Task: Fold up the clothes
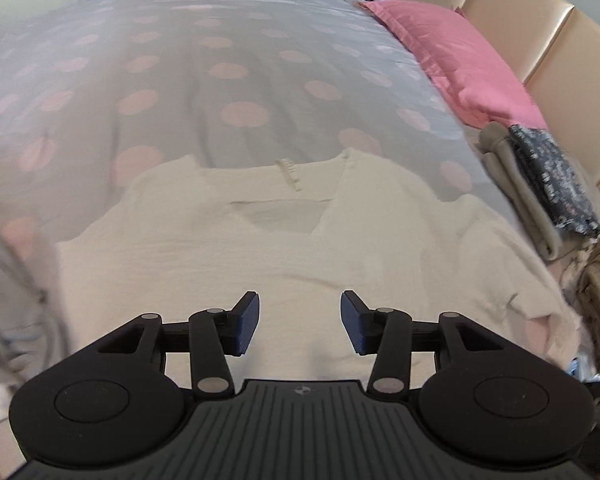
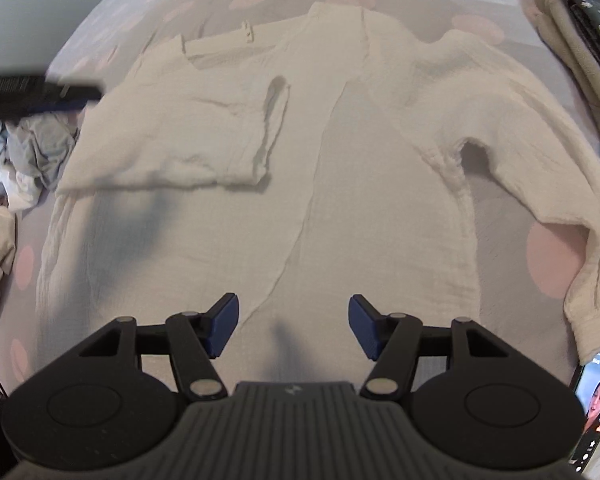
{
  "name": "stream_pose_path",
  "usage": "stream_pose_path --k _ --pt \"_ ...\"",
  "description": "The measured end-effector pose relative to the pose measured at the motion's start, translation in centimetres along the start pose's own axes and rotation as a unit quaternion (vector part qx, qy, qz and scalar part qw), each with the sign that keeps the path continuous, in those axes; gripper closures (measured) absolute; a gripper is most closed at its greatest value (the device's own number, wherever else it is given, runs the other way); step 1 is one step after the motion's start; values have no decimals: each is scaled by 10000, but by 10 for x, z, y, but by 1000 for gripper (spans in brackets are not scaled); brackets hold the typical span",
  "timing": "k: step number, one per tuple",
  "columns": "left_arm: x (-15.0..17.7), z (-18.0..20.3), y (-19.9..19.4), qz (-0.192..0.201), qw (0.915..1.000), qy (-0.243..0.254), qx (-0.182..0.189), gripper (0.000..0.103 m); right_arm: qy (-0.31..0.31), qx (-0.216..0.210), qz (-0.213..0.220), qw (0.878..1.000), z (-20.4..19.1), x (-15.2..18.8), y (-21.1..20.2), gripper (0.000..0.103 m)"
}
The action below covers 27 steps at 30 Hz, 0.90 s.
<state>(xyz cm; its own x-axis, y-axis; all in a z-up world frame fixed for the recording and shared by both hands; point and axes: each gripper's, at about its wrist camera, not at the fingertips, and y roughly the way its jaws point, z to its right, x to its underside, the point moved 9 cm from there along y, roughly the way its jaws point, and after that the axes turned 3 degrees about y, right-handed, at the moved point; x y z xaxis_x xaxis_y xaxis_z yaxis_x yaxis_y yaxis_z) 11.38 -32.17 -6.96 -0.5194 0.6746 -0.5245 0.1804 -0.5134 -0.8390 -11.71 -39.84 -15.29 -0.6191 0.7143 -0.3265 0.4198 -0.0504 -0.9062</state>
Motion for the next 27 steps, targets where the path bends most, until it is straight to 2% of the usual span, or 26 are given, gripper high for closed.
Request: stream_pose_path --k 2,5,11,14,19,21,25,27 --pt "16 -17 -10 -13 9997 -13 -237 60 91 -34 132 9999 3 -3 -1 41" --pt "41 -41 -24 -69 9985 -106 -539 60 136 36 220 9997 6 -7 -1 49" --pt "85 -74 -47 -63 9952 -170 -966 61 132 274 589 9978 16 -21 -6 50" --pt "97 -81 -51 -61 9948 -324 -965 61 371 482 752 9953 40 -31 -11 50" --pt "103 -81 -60 230 9930 -417 -1085 61 927 773 1099 9866 91 -42 -34 50" --pt "105 -80 -61 223 9926 -354 -1141 61 1144 1058 1325 9789 115 -45 -47 50" --pt "106 -83 -66 271 9910 -403 -1245 61 1718 1367 1604 9623 167 -41 -74 50" --pt "106 -85 -69 323 9902 -463 -1280 64 1894 1504 1625 9566 190 -36 -82 50"
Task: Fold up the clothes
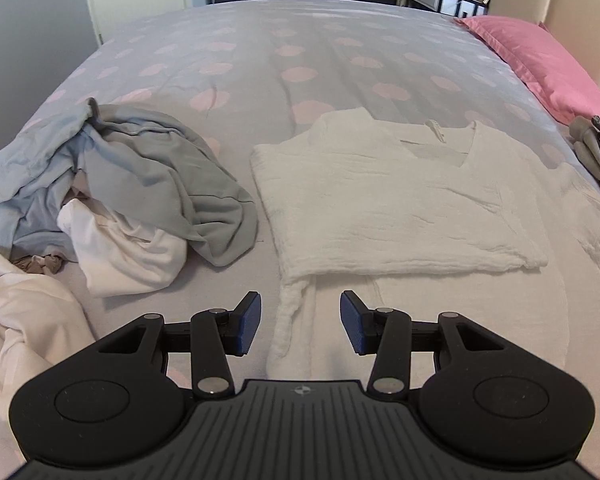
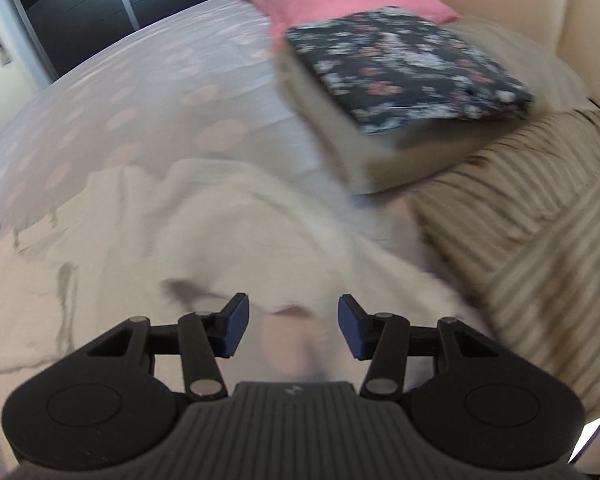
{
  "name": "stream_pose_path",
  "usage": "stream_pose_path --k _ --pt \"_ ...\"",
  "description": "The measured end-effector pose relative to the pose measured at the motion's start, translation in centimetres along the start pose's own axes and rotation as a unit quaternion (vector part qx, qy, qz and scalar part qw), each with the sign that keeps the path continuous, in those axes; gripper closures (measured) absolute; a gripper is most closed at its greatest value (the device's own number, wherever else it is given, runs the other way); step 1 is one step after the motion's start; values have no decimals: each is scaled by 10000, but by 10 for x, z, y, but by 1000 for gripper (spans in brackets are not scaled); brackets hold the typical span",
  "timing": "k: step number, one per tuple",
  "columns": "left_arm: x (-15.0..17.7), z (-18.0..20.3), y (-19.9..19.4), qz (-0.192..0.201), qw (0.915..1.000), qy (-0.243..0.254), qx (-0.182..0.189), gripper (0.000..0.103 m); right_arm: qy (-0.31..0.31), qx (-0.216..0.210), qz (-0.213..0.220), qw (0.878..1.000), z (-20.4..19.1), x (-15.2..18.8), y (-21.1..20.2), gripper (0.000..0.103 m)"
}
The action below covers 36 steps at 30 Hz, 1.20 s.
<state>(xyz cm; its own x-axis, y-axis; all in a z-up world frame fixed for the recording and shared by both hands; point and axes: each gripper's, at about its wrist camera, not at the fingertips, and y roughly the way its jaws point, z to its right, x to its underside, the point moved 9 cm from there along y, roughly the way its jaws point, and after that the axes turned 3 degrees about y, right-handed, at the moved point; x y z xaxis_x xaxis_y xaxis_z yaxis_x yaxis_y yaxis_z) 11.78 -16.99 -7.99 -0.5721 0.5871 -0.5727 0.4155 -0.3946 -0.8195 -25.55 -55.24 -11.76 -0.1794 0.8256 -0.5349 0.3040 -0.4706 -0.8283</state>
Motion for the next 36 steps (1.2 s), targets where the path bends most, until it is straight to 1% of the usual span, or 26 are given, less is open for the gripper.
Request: stream_pose_path --k 3,7,11,17,20,22,23,24,26,28,29,33,36 --pt "-2 -4 -3 64 9999 -114 24 66 194 207 -6 9996 32 -2 1 50" --pt "-3 -5 -3 36 9997 -253 47 66 404 344 -133 9985 59 6 7 50" --pt "1 -6 1 -82 9997 -205 -117 65 828 476 -341 9948 81 19 19 51" --pt "7 -8 7 -214 9989 -414 -2 61 1448 351 -516 9875 94 25 41 51" --pt "9 -7 11 -260 9977 -614 126 61 1624 248 -541 9849 95 25 48 51" --pt "10 -8 15 -351 9969 -696 117 61 1685 222 -586 9837 96 27 54 52" --pt "10 -8 17 -394 9966 -714 105 61 1715 209 -608 9831 97 28 57 56" --pt "11 -7 19 -445 9963 -722 137 61 1781 193 -632 9818 98 29 58 69" --pt "12 -5 22 -553 9955 -743 219 62 1912 164 -643 9793 99 29 57 85" --pt "13 -2 24 -607 9949 -757 261 62 1953 47 -509 9794 93 23 47 94" --pt "13 -1 24 -622 9948 -757 270 62 1918 -16 -396 9806 87 17 41 95" --pt "13 2 27 -682 9946 -732 263 62 1584 -230 117 9870 57 -4 12 97" --pt "13 4 27 -680 9944 -749 295 62 1374 -445 399 9887 31 -17 -6 97"
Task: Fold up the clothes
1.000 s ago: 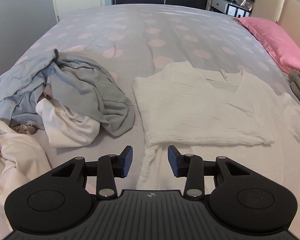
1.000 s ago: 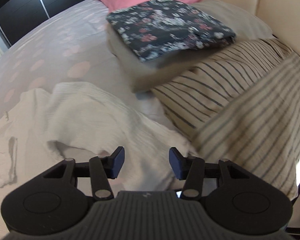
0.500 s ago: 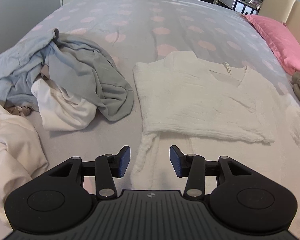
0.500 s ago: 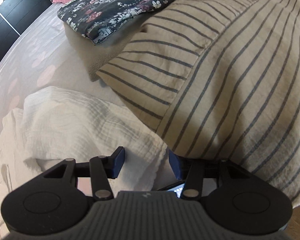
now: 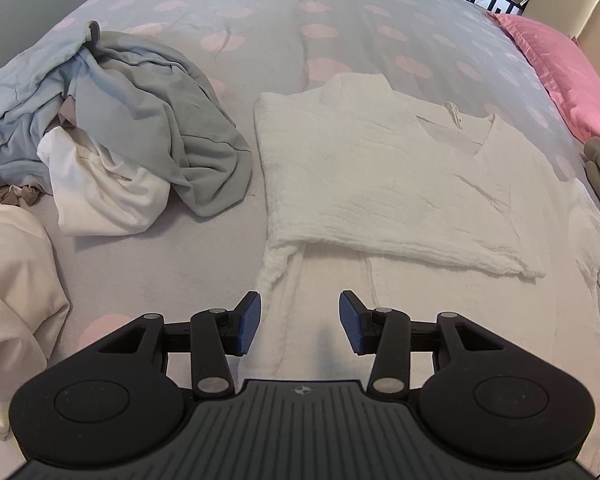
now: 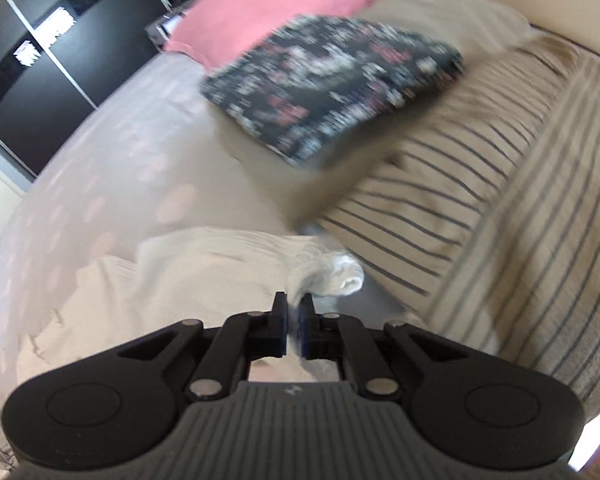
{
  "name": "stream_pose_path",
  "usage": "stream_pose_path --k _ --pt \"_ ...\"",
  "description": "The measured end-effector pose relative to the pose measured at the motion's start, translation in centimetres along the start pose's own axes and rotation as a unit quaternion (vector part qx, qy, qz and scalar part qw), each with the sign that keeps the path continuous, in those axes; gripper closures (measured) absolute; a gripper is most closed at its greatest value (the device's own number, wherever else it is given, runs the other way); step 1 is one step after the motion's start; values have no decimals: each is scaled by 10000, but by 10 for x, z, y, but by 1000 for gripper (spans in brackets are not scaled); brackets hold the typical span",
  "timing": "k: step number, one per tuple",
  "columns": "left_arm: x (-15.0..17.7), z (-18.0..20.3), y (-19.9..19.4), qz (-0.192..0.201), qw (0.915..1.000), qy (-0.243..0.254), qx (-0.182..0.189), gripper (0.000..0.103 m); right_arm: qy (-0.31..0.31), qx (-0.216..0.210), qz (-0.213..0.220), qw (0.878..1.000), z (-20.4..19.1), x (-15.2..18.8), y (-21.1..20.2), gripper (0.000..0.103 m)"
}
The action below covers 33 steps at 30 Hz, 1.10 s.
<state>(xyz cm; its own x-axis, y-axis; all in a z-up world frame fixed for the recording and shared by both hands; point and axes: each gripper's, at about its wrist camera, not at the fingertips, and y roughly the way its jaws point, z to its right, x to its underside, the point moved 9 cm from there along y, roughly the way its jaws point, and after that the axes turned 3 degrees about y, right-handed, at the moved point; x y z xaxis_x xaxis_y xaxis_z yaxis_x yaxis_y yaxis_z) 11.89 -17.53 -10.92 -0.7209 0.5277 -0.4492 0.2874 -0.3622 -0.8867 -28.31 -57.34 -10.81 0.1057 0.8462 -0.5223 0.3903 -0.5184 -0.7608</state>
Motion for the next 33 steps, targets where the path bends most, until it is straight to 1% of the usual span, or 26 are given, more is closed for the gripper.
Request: stream_pose_path --k 2,5,8,11,13,16,19,24,30,33 --pt "0 1 -1 2 10000 -11 24 62 -192 -146 135 9996 -20 -4 -10 97" --pt "-1 2 -3 18 10000 -2 44 62 -426 -298 192 9985 -46 -10 -23 97" --pt "-4 5 -4 35 10000 58 36 61 -594 -579 204 9963 -80 -20 -27 97" --pt "-9 11 -7 97 9998 145 112 61 -824 -850 293 9925 -117 -21 -38 97" --pt "-13 17 -10 153 9995 184 198 61 -945 -1063 270 9895 -145 -19 -41 97" --pt "-18 23 -14 223 9991 189 305 60 -1280 -1328 274 9825 -189 -13 -43 97" --pt "-23 25 -18 287 9987 171 395 58 -1579 -1536 238 9752 -227 -1 -42 97" --pt "-28 20 -21 330 9985 70 429 58 -1903 -1937 -100 9624 -283 35 -35 97" --pt "-34 6 -21 374 9986 -81 378 58 -2041 -2345 -583 9486 -335 82 -21 97" --pt "-36 1 -20 352 9986 -141 376 58 -2075 -2414 -729 9452 -356 101 -11 97"
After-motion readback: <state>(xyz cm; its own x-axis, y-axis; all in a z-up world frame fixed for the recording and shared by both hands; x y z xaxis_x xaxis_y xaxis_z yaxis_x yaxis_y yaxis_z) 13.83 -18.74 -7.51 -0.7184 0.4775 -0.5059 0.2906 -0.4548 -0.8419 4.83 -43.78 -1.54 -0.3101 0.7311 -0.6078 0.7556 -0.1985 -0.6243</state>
